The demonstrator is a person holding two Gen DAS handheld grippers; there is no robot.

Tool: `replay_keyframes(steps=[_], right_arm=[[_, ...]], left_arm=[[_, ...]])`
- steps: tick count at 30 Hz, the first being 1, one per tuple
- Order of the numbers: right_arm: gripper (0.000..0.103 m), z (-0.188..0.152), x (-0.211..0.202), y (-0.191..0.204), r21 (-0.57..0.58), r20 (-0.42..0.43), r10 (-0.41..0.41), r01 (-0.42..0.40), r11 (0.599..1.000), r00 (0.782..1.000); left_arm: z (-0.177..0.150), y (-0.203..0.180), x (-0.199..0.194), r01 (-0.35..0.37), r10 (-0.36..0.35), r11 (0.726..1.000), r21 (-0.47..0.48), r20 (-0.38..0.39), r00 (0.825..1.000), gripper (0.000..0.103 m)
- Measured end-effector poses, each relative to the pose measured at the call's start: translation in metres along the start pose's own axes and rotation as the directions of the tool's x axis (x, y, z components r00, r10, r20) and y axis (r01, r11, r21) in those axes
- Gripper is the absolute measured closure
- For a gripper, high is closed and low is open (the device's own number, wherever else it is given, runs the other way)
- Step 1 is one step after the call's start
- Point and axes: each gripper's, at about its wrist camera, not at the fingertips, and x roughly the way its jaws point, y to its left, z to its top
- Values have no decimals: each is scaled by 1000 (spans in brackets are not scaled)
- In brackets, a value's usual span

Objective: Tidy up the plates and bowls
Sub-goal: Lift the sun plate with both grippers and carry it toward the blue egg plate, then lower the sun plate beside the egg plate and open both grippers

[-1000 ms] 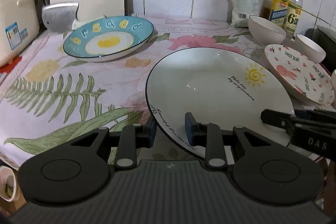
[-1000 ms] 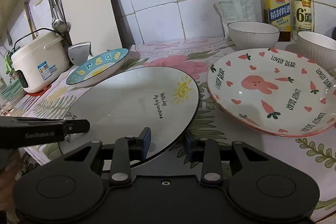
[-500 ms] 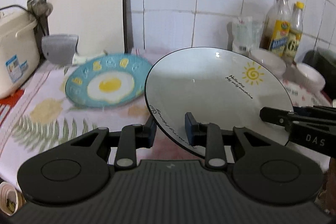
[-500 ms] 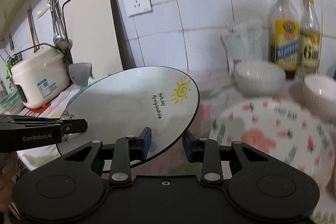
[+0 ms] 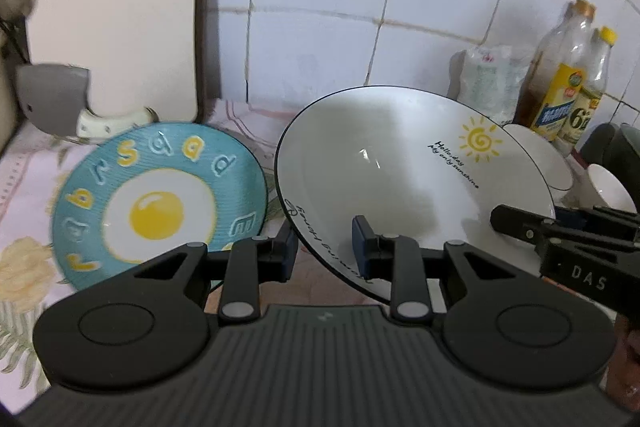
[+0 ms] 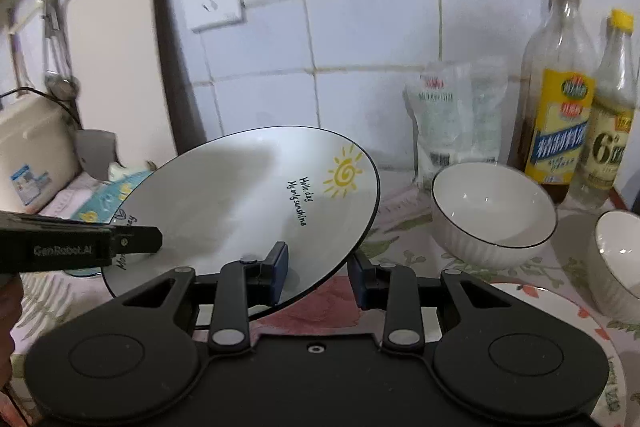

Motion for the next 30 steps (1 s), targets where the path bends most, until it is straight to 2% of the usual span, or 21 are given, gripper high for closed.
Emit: replay_keyframes(steps=[4, 8, 13, 18, 21, 24, 30], right_arm=[[65, 5, 24, -4, -22, -61, -30, 29, 999, 998], [65, 8, 37, -11, -18, -116, -42, 40, 999, 992], [65, 7, 40, -11, -35, -134, -50, 45, 998, 990], [64, 8, 48, -11, -33, -191, -66, 60, 998, 979], [62, 6, 49, -11, -10, -230, -56, 55, 998, 972], [59, 3, 44, -8, -10, -231, -78, 78, 997, 970], [54, 1, 13, -2, -16, -154, -70, 69, 998, 986]], left_arm=[[1, 6, 30, 12, -14, 1000, -21, -72, 997, 76], [-4, 4, 44, 17, -18, 1000, -12, -97, 995, 76], [-7, 5, 45, 21, -23, 1000, -16, -96, 995, 76], [-9, 5, 46, 16, -18, 1000, -13, -156, 988, 76], [-11, 2, 33, 11, -8, 1000, 19, -155, 988, 69], [-11, 4, 8, 23, -17, 999, 41, -138, 990, 62], [-12, 21, -39, 34, -26, 997, 64, -123, 992, 58]])
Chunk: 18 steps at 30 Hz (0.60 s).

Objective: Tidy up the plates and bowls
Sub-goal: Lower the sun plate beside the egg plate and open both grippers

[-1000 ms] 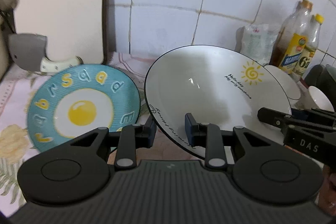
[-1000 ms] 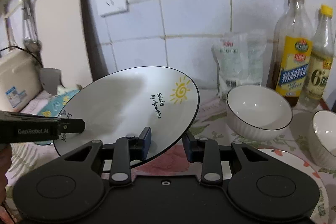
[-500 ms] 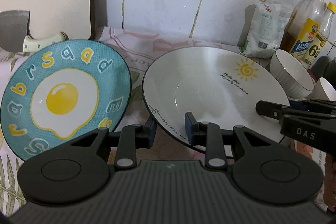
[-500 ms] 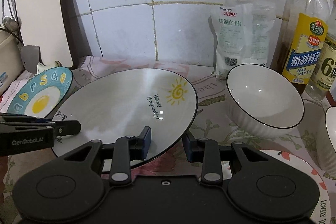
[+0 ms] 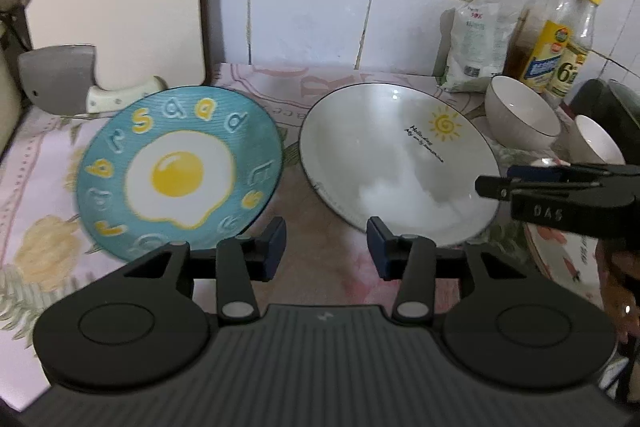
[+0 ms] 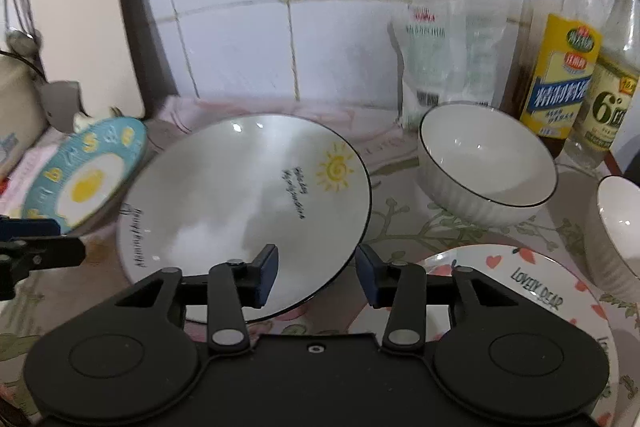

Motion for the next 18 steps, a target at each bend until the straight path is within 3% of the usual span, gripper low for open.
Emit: replay_keyframes(steps=[8, 13, 18], right_arm=[[51, -10, -60, 14, -25, 93, 59, -57, 998, 994], [47, -20, -108, 12, -62, 137, 97, -89, 994, 986], [41, -33, -153, 9, -115, 167, 104, -85, 990, 980]], left_arm=[[-7, -1, -60, -12, 8, 997, 79, 53, 999, 50], [-12, -12, -93, 22, -31, 991, 130, 66, 997, 49], [-20, -30, -121, 69, -82, 979, 191, 63, 995, 41]])
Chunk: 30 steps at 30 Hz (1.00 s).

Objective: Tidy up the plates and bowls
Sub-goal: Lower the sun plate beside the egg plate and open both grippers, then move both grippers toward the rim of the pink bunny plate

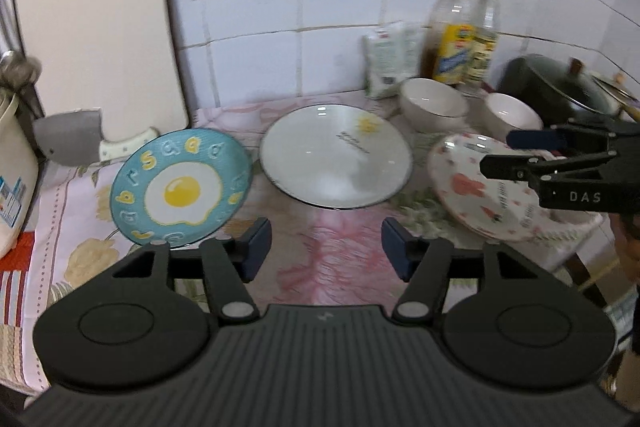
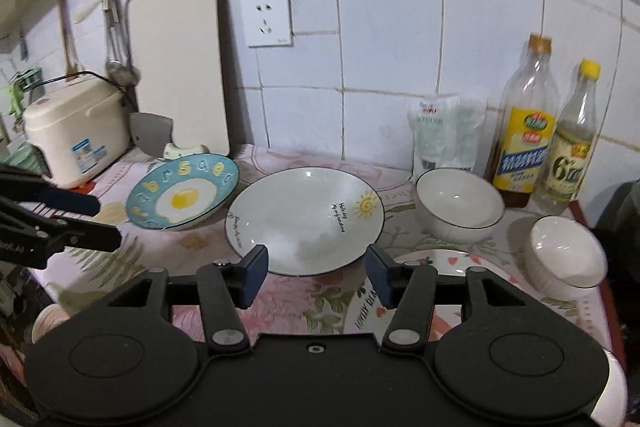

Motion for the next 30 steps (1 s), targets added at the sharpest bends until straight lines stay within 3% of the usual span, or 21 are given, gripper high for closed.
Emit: replay_keyframes(steps=[7, 20, 23, 30], right_arm=[[23, -11, -53, -3, -40, 50, -12, 14, 999, 999], [22, -53, -109, -2, -110, 102, -34, 46, 993, 994], [13, -62, -118, -6, -103, 112, -38, 50, 993, 993], [13, -88, -126, -16, -104, 103, -66, 77, 992, 992]], left_arm=[[-8, -34, -28, 6, -8, 996, 94, 21, 1000, 32], [-17, -85, -39, 65, -67, 983, 171, 5, 998, 29], [-19, -96, -37, 87, -86, 978, 188, -9, 996, 29], [-18, -118, -21, 114, -109, 975, 193, -38, 993, 29]])
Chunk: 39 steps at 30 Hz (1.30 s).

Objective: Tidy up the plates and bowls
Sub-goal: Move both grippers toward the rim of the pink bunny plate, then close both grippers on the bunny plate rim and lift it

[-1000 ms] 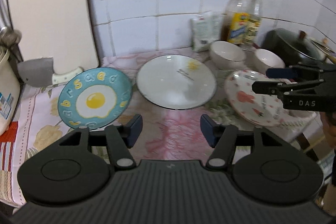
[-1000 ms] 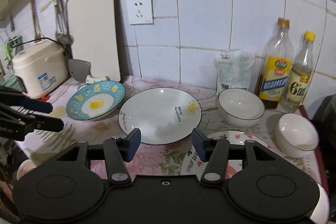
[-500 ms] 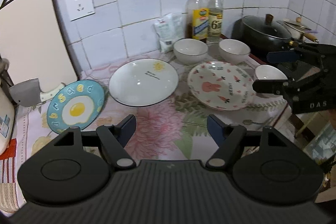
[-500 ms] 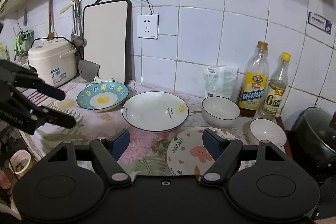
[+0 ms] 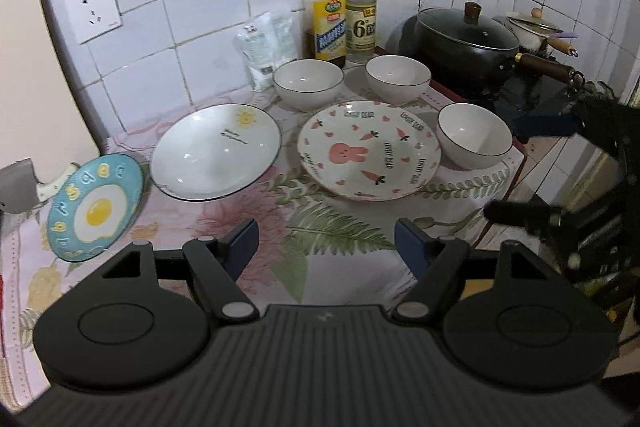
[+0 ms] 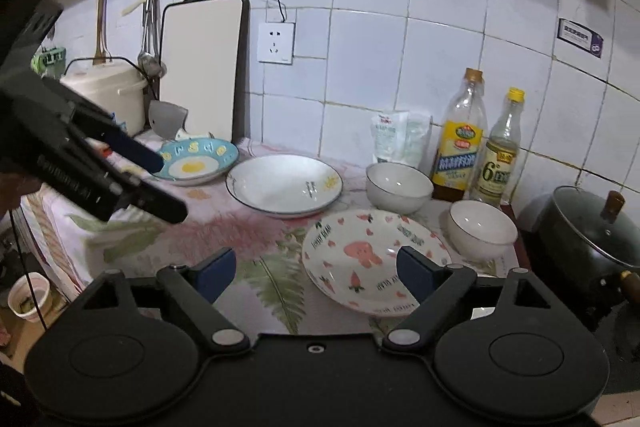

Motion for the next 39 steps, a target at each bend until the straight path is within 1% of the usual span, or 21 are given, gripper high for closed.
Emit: replay_keyframes(steps=[3, 7, 9, 11, 13, 14, 18, 22, 24, 27, 29, 30, 32, 34, 36, 37, 39], right_arm=[[13, -10, 1, -6, 33, -10, 1, -1, 999, 1000], [13, -27, 7, -19, 109, -24, 0, 2, 994, 1000], [13, -35, 14, -25, 145, -31, -9, 13, 989, 999], [13, -45, 23, -32, 186, -32, -20, 26, 982, 999], [13, -55, 33, -36, 215, -28, -28, 33, 976, 999], [13, -58, 37, -38, 229, -25, -31, 36, 973, 999], [13, -75, 61, -47, 305, -15, -29, 32, 952, 999], [13, -88, 87, -59, 413, 12, -15, 8, 911, 1000], [13, -90, 99, -63, 434, 14, -18, 10, 901, 1000], [13, -93, 115, -65, 459, 18, -32, 20, 888, 999], [14, -94, 122, -66, 476, 28, -53, 33, 879, 998], [16, -95, 125, -66, 484, 33, -84, 57, 873, 996], [18, -99, 127, -63, 511, 57, -180, 126, 850, 982], [21, -102, 132, -61, 536, 44, -228, 169, 827, 973], [22, -105, 135, -60, 560, 44, -247, 181, 808, 968], [22, -104, 137, -60, 555, 38, -249, 187, 810, 968], [26, -102, 143, -61, 541, 23, -248, 196, 818, 968]], left_arm=[[3, -6, 14, 16, -16, 1000, -11, -17, 1000, 29], [5, -11, 32, 58, -59, 998, -31, -22, 998, 29], [5, -14, 41, 56, -56, 998, -28, -9, 998, 29], [4, -17, 50, 37, -36, 999, -20, 12, 999, 29], [2, -18, 61, 23, -22, 999, -26, 28, 999, 25], [2, -16, 65, 25, -24, 999, -36, 31, 999, 22], [-1, -9, 90, 18, -15, 995, -98, 37, 999, 21], [-3, 1, 115, 20, -12, 986, -166, 52, 999, 16], [-6, 6, 124, 19, -5, 979, -205, 67, 998, 13], [-8, 14, 139, 14, 9, 969, -247, 95, 995, 12], [-8, 17, 149, -1, 30, 964, -266, 105, 994, 12], [-7, 18, 154, -9, 41, 962, -274, 108, 993, 12], [-5, 19, 164, -20, 53, 960, -281, 108, 993, 12], [-3, 19, 175, -26, 58, 958, -285, 103, 993, 14], [-3, 20, 185, -16, 49, 955, -297, 102, 994, 17], [-3, 20, 189, -15, 47, 952, -305, 99, 994, 18], [-2, 20, 196, -28, 60, 952, -306, 97, 993, 20]])
